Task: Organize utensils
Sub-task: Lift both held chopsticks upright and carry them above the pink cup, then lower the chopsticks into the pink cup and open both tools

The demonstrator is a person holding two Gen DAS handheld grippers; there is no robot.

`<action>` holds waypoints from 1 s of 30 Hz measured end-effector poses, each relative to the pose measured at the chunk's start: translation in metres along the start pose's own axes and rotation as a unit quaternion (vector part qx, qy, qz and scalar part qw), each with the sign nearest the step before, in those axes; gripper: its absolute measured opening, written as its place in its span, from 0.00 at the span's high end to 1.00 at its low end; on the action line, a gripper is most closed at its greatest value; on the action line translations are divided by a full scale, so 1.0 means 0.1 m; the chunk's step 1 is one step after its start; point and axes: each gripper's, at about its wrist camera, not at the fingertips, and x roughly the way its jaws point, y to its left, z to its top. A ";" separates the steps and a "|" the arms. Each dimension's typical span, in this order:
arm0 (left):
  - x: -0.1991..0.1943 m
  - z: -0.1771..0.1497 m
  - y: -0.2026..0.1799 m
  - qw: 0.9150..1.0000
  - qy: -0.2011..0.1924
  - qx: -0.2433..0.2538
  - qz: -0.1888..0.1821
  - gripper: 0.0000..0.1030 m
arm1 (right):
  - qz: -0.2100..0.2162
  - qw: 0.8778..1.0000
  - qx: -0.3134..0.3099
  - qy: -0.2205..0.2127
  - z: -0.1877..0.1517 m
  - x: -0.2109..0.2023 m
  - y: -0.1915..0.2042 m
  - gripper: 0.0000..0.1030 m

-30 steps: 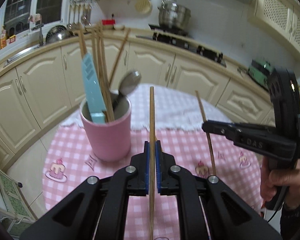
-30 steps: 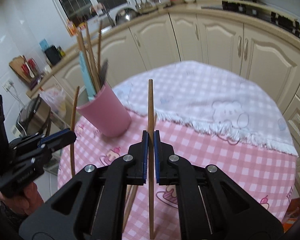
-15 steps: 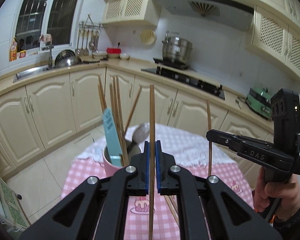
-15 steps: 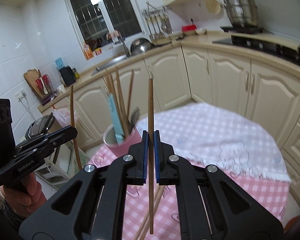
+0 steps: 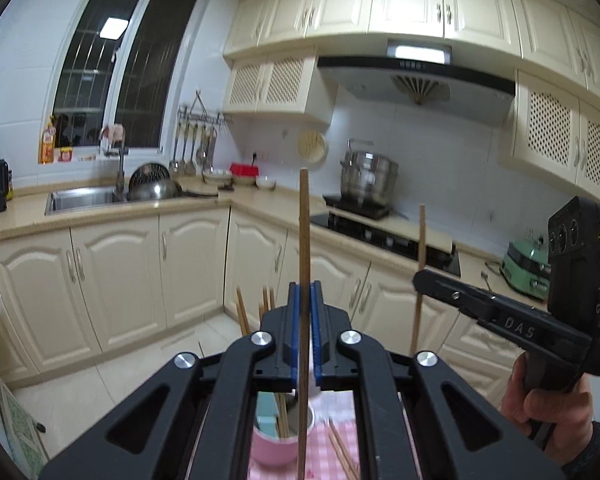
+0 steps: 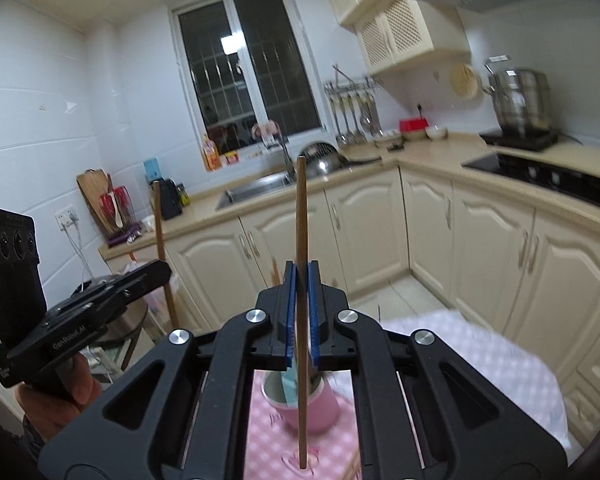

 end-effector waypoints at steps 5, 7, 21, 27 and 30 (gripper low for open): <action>0.08 0.25 0.01 1.000 -0.026 -0.003 -0.001 0.95 | 0.009 1.000 -0.016 -0.016 0.19 0.23 0.13 0.94; 0.15 0.30 0.03 1.000 -0.028 -0.005 -0.003 0.95 | 0.012 1.000 -0.017 -0.014 0.21 0.32 0.15 0.94; 0.61 0.16 0.21 0.999 -0.019 -0.024 0.009 0.95 | 0.008 0.999 -0.035 0.006 0.13 0.88 0.16 0.94; 0.79 -0.02 0.24 0.999 -0.001 -0.030 0.009 0.95 | 0.006 0.999 -0.037 0.019 0.02 1.03 0.12 0.94; 0.85 -0.08 0.26 0.999 0.003 -0.033 0.012 0.95 | 0.005 0.999 -0.038 0.023 -0.02 1.09 0.09 0.94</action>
